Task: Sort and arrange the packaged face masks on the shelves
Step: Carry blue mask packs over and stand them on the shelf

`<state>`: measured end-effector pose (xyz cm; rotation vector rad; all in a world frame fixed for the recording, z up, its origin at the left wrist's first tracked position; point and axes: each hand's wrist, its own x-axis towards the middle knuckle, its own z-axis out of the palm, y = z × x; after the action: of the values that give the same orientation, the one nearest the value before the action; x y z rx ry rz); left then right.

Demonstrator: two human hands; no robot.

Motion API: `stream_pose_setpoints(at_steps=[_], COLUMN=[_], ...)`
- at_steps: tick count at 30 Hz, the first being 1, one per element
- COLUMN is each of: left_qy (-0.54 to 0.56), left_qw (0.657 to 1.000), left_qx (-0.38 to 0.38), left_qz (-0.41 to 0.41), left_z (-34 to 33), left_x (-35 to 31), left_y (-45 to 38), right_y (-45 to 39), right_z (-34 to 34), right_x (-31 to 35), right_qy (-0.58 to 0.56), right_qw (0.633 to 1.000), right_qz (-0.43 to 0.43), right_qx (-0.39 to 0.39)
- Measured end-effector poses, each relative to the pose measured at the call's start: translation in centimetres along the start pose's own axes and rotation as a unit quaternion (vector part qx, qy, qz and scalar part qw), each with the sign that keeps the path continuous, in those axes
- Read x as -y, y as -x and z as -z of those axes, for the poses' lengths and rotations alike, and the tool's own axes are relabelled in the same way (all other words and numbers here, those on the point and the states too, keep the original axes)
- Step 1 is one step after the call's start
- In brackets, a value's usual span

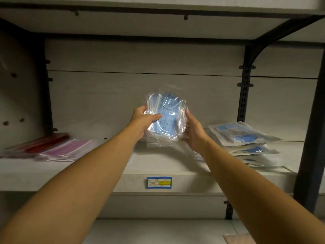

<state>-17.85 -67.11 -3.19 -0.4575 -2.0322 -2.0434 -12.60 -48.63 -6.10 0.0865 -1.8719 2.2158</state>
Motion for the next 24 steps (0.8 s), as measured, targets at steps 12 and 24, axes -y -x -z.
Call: stream_pose_setpoints(at_steps=[12, 24], left_qy=[0.030, 0.059], left_qw=[0.999, 0.998], left_qx=[0.000, -0.010], left_qz=[-0.018, -0.016], left_z=[-1.1, 0.0], left_x=[1.4, 5.6], left_y=[-3.1, -4.7], right_y=[-4.3, -7.3], right_z=[-0.2, -1.1], right_x=[-0.9, -3.3], right_qy=[0.149, 0.165], right_qw=[0.980, 0.985], right_qz=[0.093, 0.055], right_qx=[-0.090, -0.005])
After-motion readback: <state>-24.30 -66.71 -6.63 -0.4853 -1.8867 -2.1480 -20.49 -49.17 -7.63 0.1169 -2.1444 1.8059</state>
